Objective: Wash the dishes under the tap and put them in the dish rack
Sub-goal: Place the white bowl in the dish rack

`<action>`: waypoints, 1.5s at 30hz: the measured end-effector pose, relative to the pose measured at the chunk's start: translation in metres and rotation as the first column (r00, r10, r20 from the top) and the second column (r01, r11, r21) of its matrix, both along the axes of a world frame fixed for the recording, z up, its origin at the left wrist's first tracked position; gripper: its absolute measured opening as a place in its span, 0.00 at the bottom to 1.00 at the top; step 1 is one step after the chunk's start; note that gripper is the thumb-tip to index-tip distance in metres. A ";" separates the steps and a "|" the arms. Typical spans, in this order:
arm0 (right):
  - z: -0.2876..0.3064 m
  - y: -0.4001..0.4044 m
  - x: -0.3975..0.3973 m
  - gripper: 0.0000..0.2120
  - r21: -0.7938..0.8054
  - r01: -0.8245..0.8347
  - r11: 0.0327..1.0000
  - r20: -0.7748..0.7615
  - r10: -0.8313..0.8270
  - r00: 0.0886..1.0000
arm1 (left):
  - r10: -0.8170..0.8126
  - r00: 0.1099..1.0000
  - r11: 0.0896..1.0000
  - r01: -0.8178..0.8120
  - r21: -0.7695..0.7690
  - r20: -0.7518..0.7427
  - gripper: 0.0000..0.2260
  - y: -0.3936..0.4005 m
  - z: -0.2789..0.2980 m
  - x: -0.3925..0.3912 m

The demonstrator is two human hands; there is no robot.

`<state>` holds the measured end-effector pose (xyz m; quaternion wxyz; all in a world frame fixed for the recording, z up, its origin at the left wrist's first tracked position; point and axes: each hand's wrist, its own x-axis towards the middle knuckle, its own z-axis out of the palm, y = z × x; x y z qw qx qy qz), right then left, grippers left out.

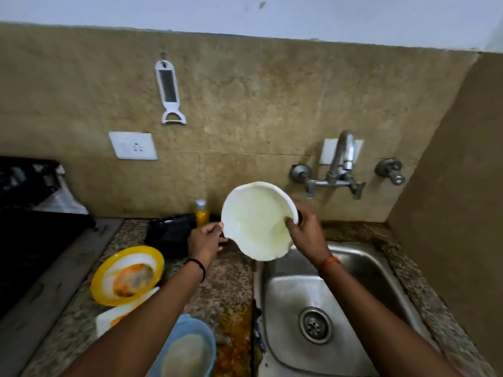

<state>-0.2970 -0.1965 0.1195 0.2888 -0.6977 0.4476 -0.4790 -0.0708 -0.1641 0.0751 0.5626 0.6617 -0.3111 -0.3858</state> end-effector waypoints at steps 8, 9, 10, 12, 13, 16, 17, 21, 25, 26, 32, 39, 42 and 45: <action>-0.020 -0.003 0.192 0.19 0.423 -0.087 0.902 0.321 -0.060 0.945 | 0.017 0.949 0.999 -0.006 -0.036 0.314 0.08 0.042 0.032 0.184; -0.021 -0.002 0.218 0.18 0.470 -0.113 0.875 0.358 -0.071 0.931 | 0.035 0.912 0.999 -0.017 -0.047 0.410 0.09 0.049 0.038 0.206; -0.021 -0.001 0.239 0.17 0.516 -0.146 0.844 0.390 -0.080 0.917 | 0.056 0.858 0.998 -0.038 -0.046 0.511 0.09 0.055 0.044 0.225; -0.020 0.004 0.285 0.14 0.598 -0.231 0.768 0.443 -0.077 0.893 | 0.099 0.714 0.994 -0.104 -0.034 0.693 0.10 0.069 0.055 0.268; -0.020 0.007 0.306 0.13 0.623 -0.262 0.737 0.457 -0.071 0.887 | 0.104 0.636 0.992 -0.123 -0.032 0.765 0.11 0.074 0.060 0.286; -0.024 0.014 0.357 0.13 0.673 -0.296 0.678 0.455 -0.063 0.888 | 0.057 0.406 0.992 -0.125 -0.006 0.912 0.14 0.088 0.067 0.333; -0.025 0.016 0.373 0.14 0.692 -0.298 0.658 0.448 -0.067 0.892 | 0.037 0.348 0.989 -0.148 0.015 0.937 0.17 0.092 0.067 0.348; -0.033 0.024 0.423 0.18 0.751 -0.316 0.580 0.427 -0.061 0.902 | -0.024 0.260 0.969 -0.233 0.087 0.965 0.19 0.106 0.061 0.397; -0.045 0.026 0.455 0.20 0.800 -0.321 0.506 0.413 -0.076 0.908 | 0.116 0.354 0.979 -0.201 -0.045 0.928 0.17 0.101 0.066 0.414; -0.048 0.026 0.461 0.21 0.813 -0.319 0.487 0.404 -0.077 0.912 | 0.156 0.393 0.971 -0.231 -0.067 0.906 0.18 0.099 0.068 0.420; -0.059 0.018 0.498 0.22 0.833 -0.319 0.452 0.396 -0.084 0.915 | 0.206 0.600 0.935 -0.355 0.026 0.773 0.12 0.086 0.068 0.446; -0.068 0.006 0.557 0.23 0.838 -0.348 0.420 0.391 -0.016 0.920 | 0.282 0.881 0.948 -0.316 0.029 0.379 0.11 0.086 0.070 0.472; -0.076 0.002 0.576 0.21 0.849 -0.342 0.402 0.370 0.009 0.929 | 0.299 0.896 0.949 -0.315 -0.005 0.328 0.10 0.083 0.066 0.472; -0.085 0.001 0.592 0.18 0.856 -0.330 0.397 0.345 0.034 0.938 | 0.305 0.901 0.949 -0.314 -0.020 0.307 0.10 0.082 0.062 0.474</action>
